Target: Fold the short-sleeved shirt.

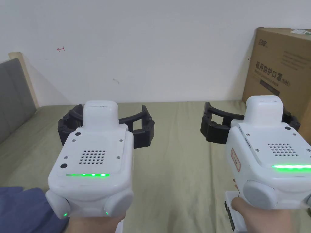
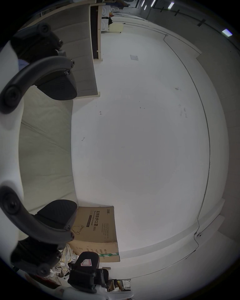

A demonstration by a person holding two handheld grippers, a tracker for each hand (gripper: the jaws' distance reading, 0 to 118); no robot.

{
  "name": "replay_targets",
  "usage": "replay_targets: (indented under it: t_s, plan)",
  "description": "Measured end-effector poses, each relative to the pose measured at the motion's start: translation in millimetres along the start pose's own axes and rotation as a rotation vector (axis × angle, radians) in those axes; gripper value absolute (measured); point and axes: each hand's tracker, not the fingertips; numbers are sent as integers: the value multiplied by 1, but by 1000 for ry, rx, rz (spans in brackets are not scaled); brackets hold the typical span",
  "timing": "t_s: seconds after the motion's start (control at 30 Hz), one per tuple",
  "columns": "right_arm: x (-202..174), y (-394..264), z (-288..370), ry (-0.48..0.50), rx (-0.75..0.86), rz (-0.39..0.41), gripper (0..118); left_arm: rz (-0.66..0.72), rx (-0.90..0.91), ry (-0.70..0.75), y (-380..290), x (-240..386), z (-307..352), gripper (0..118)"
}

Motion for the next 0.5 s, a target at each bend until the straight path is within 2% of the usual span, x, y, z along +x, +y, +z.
replay_targets:
  t_s: [0.5]
  plan:
    - [4, 1, -1, -10, -2, -29, 118, 6, -8, 3, 1, -2, -1, 118]
